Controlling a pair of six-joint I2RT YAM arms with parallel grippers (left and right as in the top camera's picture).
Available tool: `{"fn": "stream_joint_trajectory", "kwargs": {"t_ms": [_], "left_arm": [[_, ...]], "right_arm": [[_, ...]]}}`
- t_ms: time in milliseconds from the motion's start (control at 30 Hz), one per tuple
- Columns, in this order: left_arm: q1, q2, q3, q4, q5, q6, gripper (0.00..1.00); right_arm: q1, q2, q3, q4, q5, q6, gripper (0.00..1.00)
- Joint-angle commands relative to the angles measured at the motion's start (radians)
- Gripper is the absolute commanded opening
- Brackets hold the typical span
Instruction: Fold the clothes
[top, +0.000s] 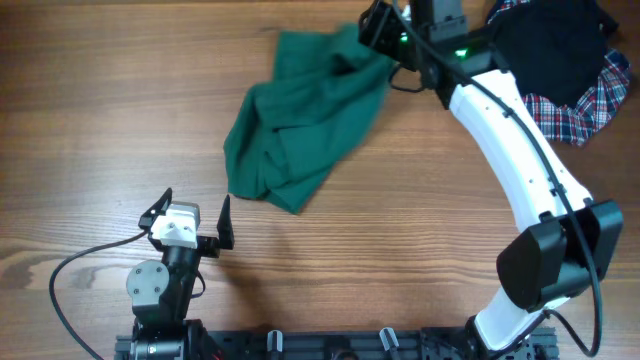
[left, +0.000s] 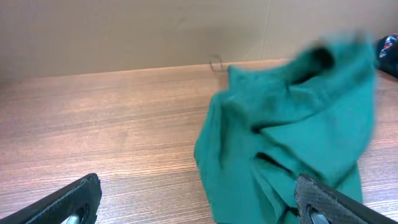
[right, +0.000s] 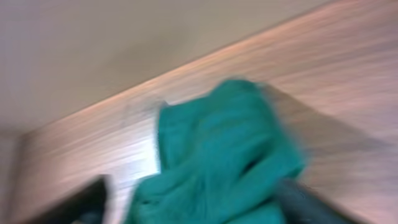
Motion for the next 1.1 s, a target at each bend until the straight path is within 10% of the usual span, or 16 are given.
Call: {"fn": "stream_joint_trajectory", "kwargs": {"t_ms": [0, 167, 600, 667, 700, 767, 1067], "left_arm": [[-0.008, -0.005, -0.006, -0.001, -0.006, 0.015, 1.0], [-0.008, -0.005, -0.006, -0.001, -0.006, 0.015, 1.0], [-0.008, -0.005, -0.006, -0.001, -0.006, 0.015, 1.0], [-0.008, -0.005, -0.006, -0.001, -0.006, 0.015, 1.0], [-0.008, -0.005, -0.006, -0.001, -0.006, 0.015, 1.0], [-0.008, -0.005, -0.006, -0.001, -0.006, 0.015, 1.0], [-0.008, -0.005, -0.006, -0.001, -0.006, 0.015, 1.0]], "right_arm": [[0.018, -0.058, 0.011, -0.013, 0.169, -0.159, 1.0], [0.013, -0.018, 0.004, 0.022, 0.164, -0.552, 1.0], [-0.101, 0.376, 0.004, 0.207, 0.006, -0.627, 0.99], [-0.112, 0.406, 0.004, 0.206, 0.016, -0.618, 0.85], [-0.13, 0.418, 0.004, 0.187, 0.059, -0.537, 0.38], [-0.159, 0.42, 0.004, 0.14, 0.058, -0.441, 0.04], [-0.169, 0.32, 0.005, -0.282, 0.077, -0.174, 0.03]]}}
